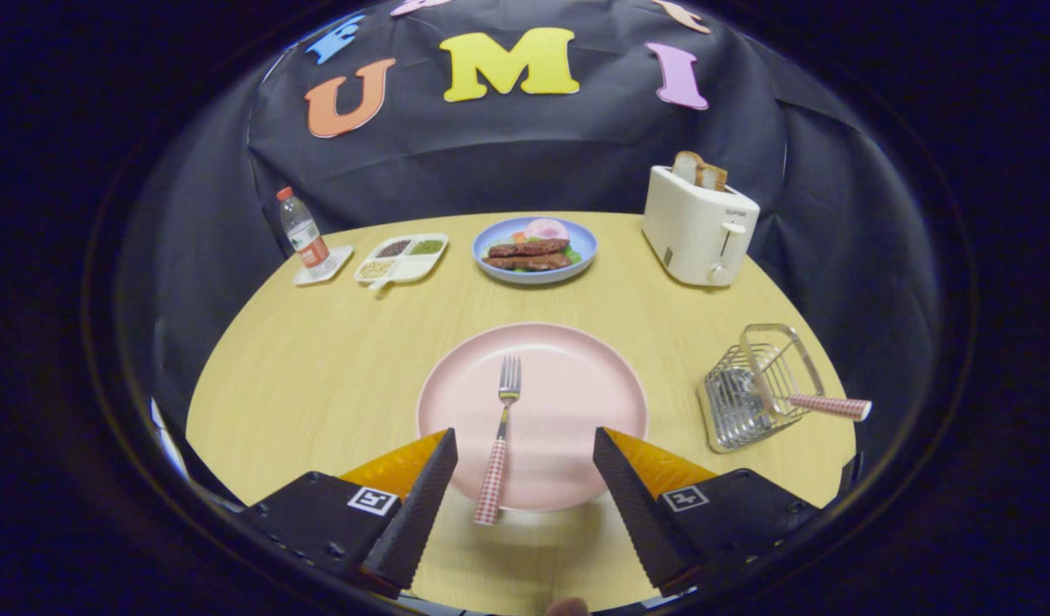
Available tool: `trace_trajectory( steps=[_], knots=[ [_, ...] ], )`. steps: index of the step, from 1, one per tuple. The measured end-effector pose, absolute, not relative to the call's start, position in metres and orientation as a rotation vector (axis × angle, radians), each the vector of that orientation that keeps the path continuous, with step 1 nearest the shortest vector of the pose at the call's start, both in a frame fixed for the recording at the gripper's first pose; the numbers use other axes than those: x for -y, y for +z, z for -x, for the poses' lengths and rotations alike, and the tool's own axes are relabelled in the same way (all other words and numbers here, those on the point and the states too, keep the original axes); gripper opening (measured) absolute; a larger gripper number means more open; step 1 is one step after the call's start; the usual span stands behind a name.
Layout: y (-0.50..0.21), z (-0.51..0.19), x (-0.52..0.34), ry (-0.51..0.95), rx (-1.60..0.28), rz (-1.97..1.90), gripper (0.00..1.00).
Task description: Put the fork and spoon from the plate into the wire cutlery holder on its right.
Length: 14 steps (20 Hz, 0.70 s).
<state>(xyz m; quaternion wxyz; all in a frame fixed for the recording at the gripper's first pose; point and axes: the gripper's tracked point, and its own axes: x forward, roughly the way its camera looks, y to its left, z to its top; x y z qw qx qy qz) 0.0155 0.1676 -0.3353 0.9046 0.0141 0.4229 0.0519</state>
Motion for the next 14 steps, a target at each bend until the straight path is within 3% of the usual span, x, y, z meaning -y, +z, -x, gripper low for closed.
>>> trace_trajectory(
  steps=[5,11,12,14],
  knots=[
    [-0.361,-0.021,-0.184,0.113,-0.889,-0.011,0.78],
    [-0.383,-0.020,-0.182,0.079,-0.963,-0.032,0.42],
    [-0.386,-0.019,-0.182,0.079,-0.974,-0.031,0.29],
    [-0.391,-0.020,-0.181,0.074,-0.990,-0.027,0.17]
  ],
)
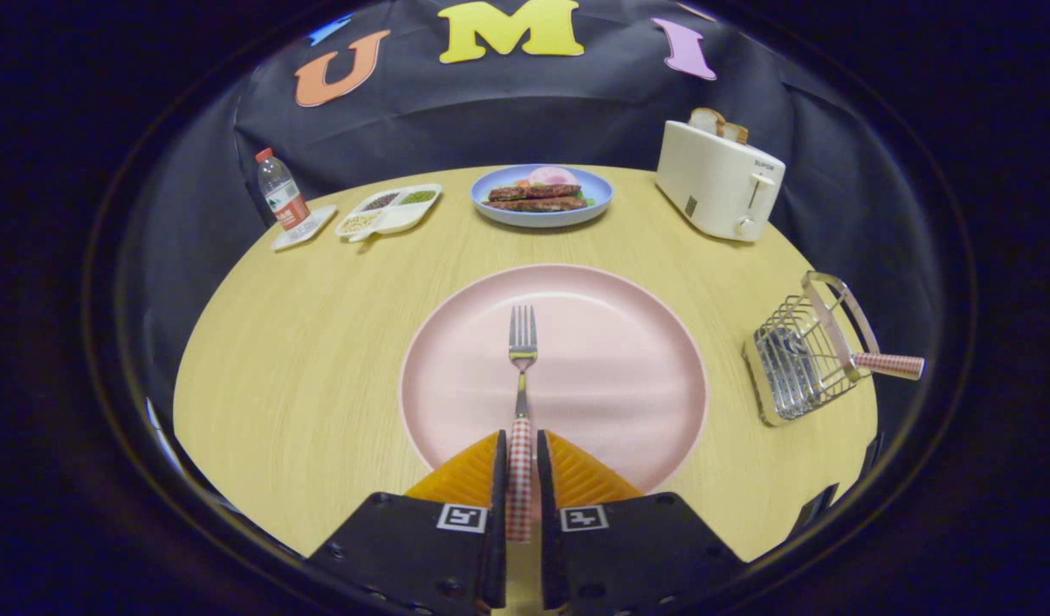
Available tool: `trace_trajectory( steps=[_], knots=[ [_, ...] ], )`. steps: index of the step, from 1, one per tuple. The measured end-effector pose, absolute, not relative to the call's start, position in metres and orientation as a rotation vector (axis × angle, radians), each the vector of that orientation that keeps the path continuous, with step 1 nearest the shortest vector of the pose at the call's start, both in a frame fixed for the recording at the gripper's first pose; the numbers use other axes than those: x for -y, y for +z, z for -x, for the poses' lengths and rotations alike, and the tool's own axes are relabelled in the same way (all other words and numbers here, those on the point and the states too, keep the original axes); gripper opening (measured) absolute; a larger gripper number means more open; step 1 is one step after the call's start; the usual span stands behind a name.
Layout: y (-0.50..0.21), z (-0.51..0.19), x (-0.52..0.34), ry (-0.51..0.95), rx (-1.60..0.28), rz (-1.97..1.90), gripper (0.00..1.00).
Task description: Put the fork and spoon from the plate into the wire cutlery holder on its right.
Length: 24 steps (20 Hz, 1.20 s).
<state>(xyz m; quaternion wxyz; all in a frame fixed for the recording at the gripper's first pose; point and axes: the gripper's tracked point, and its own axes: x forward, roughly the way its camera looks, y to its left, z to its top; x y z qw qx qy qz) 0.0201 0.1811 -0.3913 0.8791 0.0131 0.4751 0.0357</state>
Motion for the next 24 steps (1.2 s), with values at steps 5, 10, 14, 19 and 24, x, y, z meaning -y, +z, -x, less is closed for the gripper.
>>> trace_trajectory(
  steps=[5,10,14,19,24],
  knots=[
    [-0.391,-0.017,-0.175,0.075,-1.027,-0.007,0.05],
    [-0.358,-0.021,-0.162,0.088,-1.051,-0.028,0.05],
    [-0.307,-0.032,-0.146,0.120,-1.056,-0.069,0.05],
    [-0.234,-0.052,-0.088,0.144,-1.051,-0.077,0.05],
    [-0.193,-0.052,-0.015,0.126,-1.085,-0.036,0.05]
  ],
)
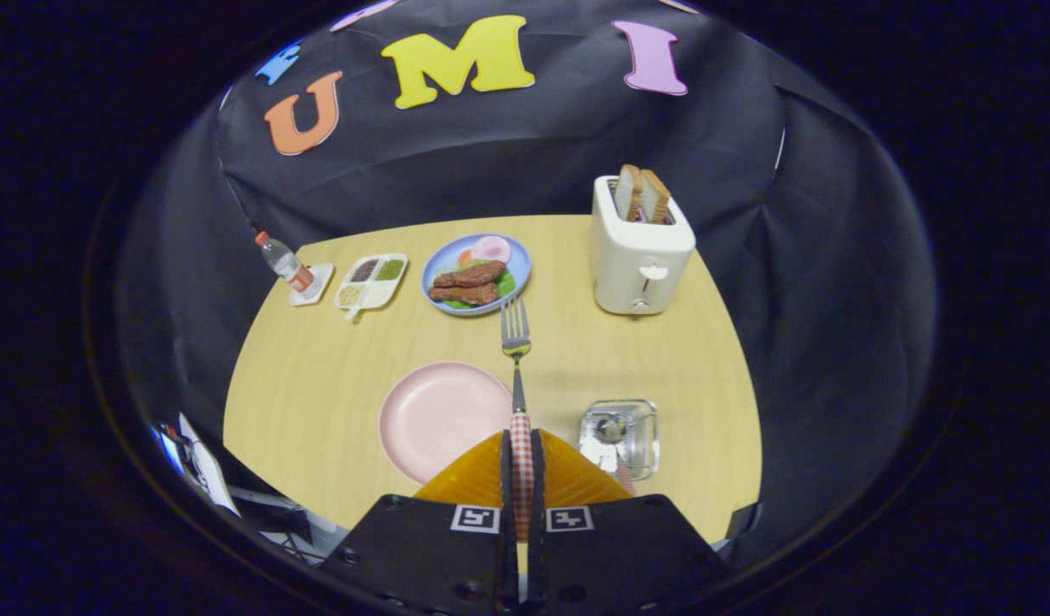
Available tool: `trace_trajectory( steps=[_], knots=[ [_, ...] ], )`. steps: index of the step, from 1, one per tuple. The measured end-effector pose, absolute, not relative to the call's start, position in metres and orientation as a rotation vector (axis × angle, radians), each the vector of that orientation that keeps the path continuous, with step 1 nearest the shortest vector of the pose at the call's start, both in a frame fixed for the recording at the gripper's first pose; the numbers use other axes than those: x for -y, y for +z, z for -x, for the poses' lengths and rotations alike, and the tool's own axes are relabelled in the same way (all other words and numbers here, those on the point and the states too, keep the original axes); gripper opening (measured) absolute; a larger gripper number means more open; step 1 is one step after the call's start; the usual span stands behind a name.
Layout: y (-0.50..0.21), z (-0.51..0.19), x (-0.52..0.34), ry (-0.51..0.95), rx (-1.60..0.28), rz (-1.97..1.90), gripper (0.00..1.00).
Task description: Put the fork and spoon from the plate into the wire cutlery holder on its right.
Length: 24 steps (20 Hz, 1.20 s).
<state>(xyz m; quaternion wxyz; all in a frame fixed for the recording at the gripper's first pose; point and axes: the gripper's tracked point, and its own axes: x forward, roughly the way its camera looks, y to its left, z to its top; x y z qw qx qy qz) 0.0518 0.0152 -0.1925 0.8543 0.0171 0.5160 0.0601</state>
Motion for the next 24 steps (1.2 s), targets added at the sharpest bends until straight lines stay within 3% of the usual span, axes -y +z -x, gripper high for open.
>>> trace_trajectory(
  steps=[15,24],
  knots=[
    [-0.243,-0.007,0.055,0.025,-1.623,-0.140,0.05],
    [-0.263,-0.020,0.048,-0.011,-1.767,-0.143,0.05]
  ],
)
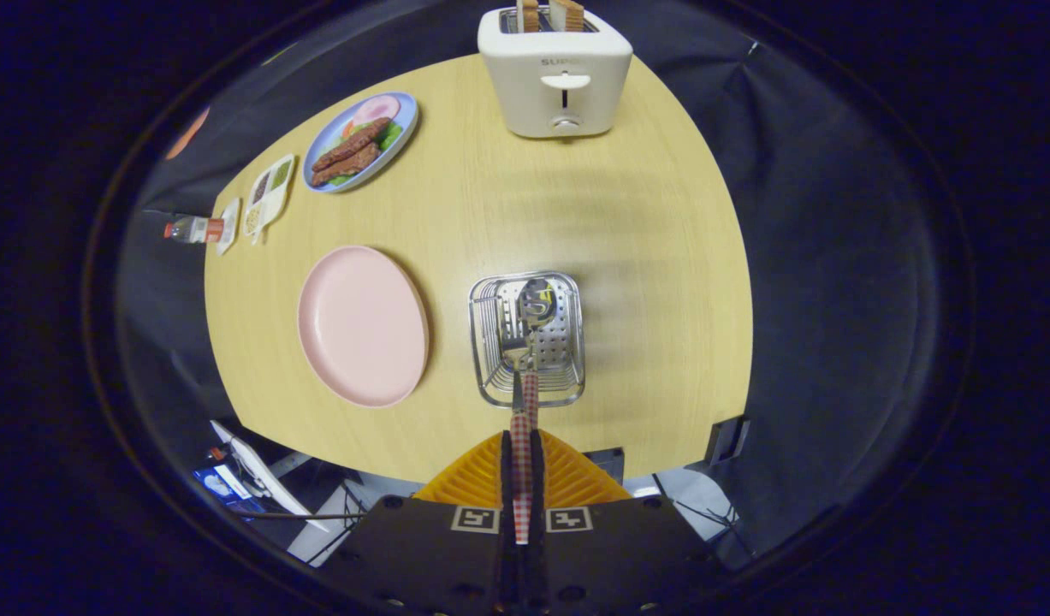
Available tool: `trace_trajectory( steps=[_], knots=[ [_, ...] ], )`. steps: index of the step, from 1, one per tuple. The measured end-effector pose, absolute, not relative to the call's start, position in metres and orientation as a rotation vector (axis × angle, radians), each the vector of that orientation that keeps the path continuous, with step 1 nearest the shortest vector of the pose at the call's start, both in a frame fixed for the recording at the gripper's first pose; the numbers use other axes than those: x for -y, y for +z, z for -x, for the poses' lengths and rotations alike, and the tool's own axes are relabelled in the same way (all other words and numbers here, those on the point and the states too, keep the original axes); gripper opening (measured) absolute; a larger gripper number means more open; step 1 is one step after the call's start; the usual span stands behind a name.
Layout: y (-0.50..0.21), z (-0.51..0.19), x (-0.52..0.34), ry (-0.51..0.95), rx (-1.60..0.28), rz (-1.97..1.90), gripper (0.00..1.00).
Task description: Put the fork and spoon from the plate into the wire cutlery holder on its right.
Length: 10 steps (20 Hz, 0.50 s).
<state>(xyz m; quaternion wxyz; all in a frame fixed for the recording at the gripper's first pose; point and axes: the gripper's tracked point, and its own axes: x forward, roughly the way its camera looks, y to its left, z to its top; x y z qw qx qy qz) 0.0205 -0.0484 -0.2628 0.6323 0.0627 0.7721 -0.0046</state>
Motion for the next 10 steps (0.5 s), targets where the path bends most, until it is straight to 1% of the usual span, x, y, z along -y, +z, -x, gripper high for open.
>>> trace_trajectory(
  steps=[5,10],
  knots=[
    [-0.269,-0.029,0.043,-0.026,-1.801,-0.131,0.05],
    [-0.274,-0.037,0.040,-0.042,-1.793,-0.158,0.12]
  ],
)
